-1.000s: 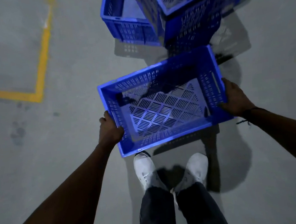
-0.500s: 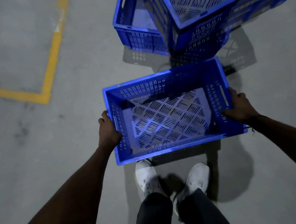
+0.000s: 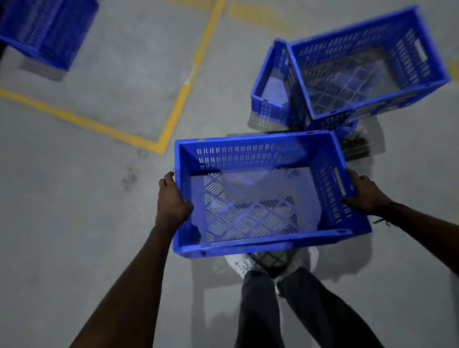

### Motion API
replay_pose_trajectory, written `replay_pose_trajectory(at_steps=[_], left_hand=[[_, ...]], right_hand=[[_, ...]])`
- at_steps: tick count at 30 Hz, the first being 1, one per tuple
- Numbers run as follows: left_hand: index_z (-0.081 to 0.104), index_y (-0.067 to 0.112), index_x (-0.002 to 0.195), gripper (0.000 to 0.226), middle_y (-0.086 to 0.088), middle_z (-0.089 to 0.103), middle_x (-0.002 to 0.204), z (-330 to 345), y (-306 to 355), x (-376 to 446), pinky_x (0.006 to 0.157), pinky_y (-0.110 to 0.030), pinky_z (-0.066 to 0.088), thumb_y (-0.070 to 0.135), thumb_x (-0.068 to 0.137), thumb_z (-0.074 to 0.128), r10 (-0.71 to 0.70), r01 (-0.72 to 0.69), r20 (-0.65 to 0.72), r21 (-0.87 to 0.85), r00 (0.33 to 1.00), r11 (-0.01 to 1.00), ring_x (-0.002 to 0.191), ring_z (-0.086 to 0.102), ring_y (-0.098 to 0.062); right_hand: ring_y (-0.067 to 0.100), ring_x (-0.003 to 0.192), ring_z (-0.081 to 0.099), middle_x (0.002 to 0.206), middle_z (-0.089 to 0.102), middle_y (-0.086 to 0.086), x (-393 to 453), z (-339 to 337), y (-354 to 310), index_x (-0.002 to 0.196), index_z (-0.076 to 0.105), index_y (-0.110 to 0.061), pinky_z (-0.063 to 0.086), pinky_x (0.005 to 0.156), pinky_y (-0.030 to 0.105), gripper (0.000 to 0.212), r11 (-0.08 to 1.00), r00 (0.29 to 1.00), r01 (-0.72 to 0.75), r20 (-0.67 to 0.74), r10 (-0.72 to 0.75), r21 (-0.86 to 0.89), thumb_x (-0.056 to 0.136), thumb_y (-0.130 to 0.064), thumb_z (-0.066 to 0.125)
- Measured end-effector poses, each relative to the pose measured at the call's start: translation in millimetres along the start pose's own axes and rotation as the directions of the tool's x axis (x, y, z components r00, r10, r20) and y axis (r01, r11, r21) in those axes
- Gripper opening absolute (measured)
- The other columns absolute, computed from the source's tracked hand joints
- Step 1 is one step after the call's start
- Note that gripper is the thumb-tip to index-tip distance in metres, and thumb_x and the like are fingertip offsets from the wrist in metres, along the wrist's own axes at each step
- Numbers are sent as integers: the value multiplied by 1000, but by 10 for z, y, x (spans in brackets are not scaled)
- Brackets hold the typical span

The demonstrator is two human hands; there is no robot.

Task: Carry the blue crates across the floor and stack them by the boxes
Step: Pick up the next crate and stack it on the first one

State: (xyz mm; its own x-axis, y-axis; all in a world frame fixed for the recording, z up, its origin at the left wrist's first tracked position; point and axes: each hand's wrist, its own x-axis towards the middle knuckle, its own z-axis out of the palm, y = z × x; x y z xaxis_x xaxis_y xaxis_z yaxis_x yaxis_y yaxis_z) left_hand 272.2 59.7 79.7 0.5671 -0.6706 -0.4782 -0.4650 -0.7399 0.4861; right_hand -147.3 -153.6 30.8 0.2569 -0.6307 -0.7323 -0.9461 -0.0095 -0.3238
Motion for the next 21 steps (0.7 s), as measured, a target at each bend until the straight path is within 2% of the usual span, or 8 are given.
replay_pose_trajectory(at_steps=[2, 5, 7, 10, 13, 15, 18, 21], left_hand=[[33, -7, 148, 92, -27, 46, 134, -508, 12, -309, 82, -38, 42, 17, 62, 56, -27, 26, -40, -40, 999, 999, 115, 53, -46], [34, -6, 147, 91, -26, 51, 132, -1212, -19, -759, 86, -37, 43, 20, 63, 57, -85, 72, -116, -106, 990, 992, 115, 56, -43], [37, -6, 146, 91, -26, 55, 126, -1599, -53, -1037, 86, -38, 44, 23, 62, 57, -131, 103, -173, -161, 976, 982, 112, 57, -42], [45, -3, 140, 86, -20, 62, 116, -2039, -149, -1413, 88, -45, 51, 23, 59, 57, -227, 130, -276, -331, 934, 935, 107, 62, -41], [46, 8, 143, 81, -7, 61, 112, -2302, -228, -1754, 82, -44, 55, 22, 64, 59, -341, 120, -346, -527, 874, 842, 94, 64, -30], [47, 14, 143, 72, -1, 58, 107, -2382, -284, -1887, 82, -49, 58, 16, 73, 63, -408, 99, -357, -639, 840, 763, 90, 61, -23], [51, 19, 139, 66, 2, 56, 105, -2520, -339, -1938, 87, -58, 57, 14, 76, 68, -491, 51, -346, -776, 800, 629, 97, 61, -27], [52, 19, 137, 59, -3, 57, 111, -2758, -252, -1907, 86, -54, 55, 7, 82, 69, -543, -13, -319, -870, 777, 492, 102, 62, -33]], right_hand=[[43, 115, 55, 130, 51, 28, -321, -198, -372, 157, 13, -11, 46, 96, 46, 97, 999, 999, 45, 10, -45, -17, 83, -20, 75], [34, 115, 57, 135, 54, 14, -716, -466, -897, 156, 19, -9, 48, 94, 44, 93, 989, 990, 144, 6, -144, -38, 82, -17, 75], [38, 120, 56, 141, 51, 21, -943, -623, -1258, 155, 21, -9, 48, 96, 46, 92, 978, 980, 199, -19, -200, -55, 82, -17, 76], [42, 120, 56, 138, 52, 26, -1245, -812, -1810, 153, 27, -10, 48, 96, 48, 87, 967, 963, 249, -96, -253, -55, 82, -18, 76], [42, 124, 53, 139, 52, 26, -1547, -918, -2381, 149, 36, -7, 44, 99, 46, 78, 947, 926, 319, -224, -305, 32, 82, -13, 76], [42, 123, 54, 136, 55, 26, -1681, -948, -2670, 147, 41, -5, 43, 98, 42, 72, 935, 906, 342, -296, -302, 92, 84, -9, 74], [41, 118, 59, 129, 60, 27, -1761, -995, -3050, 145, 45, -6, 45, 93, 42, 66, 916, 891, 358, -359, -278, 178, 84, -5, 70], [36, 122, 58, 132, 61, 23, -1696, -1121, -3417, 142, 50, -7, 44, 98, 42, 65, 902, 886, 374, -370, -279, 217, 80, -9, 70]])
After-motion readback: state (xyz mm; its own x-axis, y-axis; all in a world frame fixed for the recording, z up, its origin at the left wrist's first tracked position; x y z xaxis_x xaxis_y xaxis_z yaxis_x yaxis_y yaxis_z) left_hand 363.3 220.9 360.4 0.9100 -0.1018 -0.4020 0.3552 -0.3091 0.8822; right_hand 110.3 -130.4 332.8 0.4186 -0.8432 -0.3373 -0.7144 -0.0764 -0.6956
